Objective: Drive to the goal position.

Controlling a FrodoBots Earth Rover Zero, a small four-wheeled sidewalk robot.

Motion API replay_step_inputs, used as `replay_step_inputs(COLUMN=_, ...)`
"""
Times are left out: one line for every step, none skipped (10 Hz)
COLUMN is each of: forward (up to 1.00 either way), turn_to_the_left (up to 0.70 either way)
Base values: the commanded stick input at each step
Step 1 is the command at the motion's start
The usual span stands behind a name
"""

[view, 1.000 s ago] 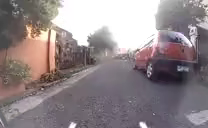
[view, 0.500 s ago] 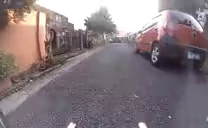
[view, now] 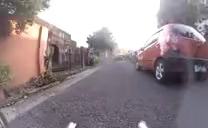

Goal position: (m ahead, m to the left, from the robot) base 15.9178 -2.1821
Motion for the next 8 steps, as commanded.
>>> replay_step_inputs(forward=0.7, turn_to_the_left=0.0)
replay_step_inputs(forward=0.7, turn_to_the_left=0.0)
replay_step_inputs(forward=0.7, turn_to_the_left=0.0)
replay_step_inputs(forward=0.7, turn_to_the_left=0.0)
replay_step_inputs(forward=0.7, turn_to_the_left=0.0)
replay_step_inputs(forward=0.7, turn_to_the_left=0.0)
replay_step_inputs(forward=0.7, turn_to_the_left=0.0)
replay_step_inputs(forward=0.7, turn_to_the_left=-0.03)
